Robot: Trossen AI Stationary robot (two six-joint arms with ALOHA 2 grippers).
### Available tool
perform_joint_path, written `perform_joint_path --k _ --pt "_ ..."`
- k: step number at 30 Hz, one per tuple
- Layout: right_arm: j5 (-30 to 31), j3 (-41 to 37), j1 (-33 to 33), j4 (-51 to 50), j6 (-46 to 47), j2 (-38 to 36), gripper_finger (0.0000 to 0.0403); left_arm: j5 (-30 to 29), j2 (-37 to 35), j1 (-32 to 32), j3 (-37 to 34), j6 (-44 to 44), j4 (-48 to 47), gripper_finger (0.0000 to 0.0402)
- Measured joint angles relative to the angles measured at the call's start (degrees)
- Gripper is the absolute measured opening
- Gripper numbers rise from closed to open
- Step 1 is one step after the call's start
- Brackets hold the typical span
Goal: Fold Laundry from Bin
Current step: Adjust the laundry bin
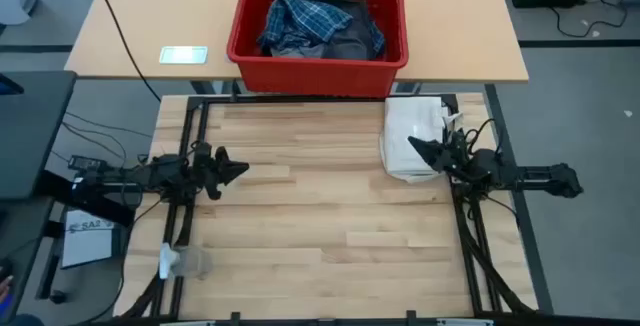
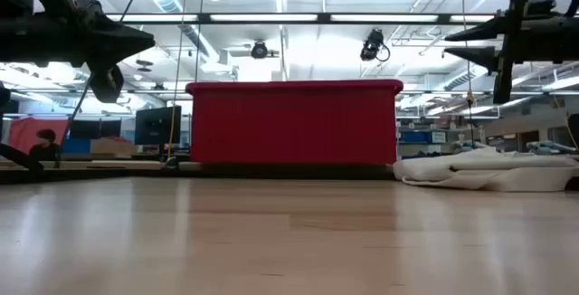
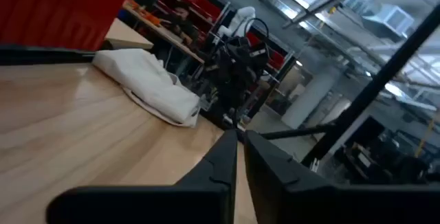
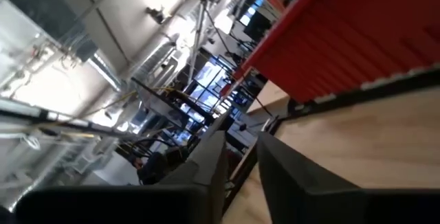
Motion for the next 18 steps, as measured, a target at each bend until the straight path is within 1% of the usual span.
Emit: perform_joint_path --k 3,5,9,12,15,18 --pt "0.2 0.0 0.0 0.2 4.3 1.8 0.0131 -0.8 0.6 0.0 0.4 -1.2 -0.4 0.0054" --pt "-0.1 0.0 0.0 0.4 5.4 2.9 0.0153 -0.8 1.7 0.0 1.3 -1.3 -0.5 0.0061" --pt "0.1 0.0 0.0 5.3 6.1 5.3 0.0183 -0.9 5.9 0.0 4.1 -1.5 -0.3 0.0070" --pt "1.0 0.0 0.0 11.0 6.2 7.2 0.0194 -1.4 10.8 0.0 7.3 -1.6 -0.4 0.0073" --pt "2.3 0.0 0.0 16.3 5.5 8.8 0.0196 -5.0 16.6 0.5 12.2 -3.8 -0.3 0.0076" --pt "2.4 0.0 0.0 19.3 3.5 10.2 0.0197 -8.4 22.7 2.8 17.8 -5.8 -0.6 0.0081"
